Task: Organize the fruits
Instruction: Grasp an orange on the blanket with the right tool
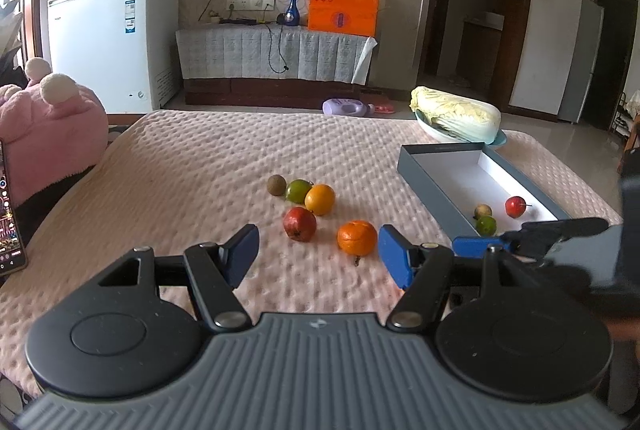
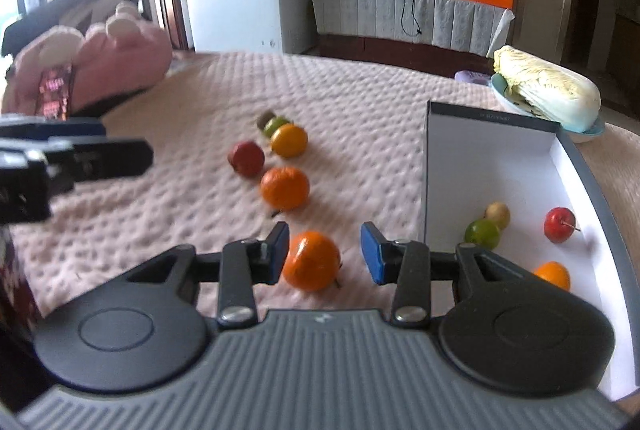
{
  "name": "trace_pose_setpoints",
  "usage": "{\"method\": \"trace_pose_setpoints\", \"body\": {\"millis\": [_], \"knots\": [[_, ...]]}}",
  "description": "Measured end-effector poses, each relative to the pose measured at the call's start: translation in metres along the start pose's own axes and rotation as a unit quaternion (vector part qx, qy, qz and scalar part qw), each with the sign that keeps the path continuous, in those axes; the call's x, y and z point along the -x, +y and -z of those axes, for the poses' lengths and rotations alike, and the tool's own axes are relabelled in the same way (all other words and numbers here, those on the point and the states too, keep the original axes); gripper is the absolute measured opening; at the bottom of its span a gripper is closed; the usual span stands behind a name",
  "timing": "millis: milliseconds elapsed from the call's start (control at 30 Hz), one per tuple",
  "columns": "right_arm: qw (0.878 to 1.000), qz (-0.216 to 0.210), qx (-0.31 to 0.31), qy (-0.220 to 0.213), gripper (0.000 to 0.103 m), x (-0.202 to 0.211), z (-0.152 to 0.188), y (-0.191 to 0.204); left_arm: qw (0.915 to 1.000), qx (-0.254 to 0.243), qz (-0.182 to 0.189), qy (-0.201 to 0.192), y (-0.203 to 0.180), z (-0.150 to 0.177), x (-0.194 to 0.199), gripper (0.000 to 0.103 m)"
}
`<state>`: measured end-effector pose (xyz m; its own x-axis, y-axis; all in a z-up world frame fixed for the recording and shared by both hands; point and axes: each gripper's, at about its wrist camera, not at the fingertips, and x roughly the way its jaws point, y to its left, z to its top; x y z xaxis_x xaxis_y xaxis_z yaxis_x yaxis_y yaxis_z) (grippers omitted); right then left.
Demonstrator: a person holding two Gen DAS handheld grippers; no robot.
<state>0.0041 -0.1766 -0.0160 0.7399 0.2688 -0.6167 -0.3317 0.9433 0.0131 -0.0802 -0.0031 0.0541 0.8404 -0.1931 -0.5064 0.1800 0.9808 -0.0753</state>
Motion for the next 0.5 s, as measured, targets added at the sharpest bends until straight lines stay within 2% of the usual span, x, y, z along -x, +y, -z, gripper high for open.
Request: {"method": "trace_pose_setpoints", "body": {"millis": [500], "knots": [[0.999,0.007,0.01,0.048,0.043,-0.03,0.002,0.018,0.9999,0.008,-0.01,0.003,0.016,0.0,0.001,0.071]]}}
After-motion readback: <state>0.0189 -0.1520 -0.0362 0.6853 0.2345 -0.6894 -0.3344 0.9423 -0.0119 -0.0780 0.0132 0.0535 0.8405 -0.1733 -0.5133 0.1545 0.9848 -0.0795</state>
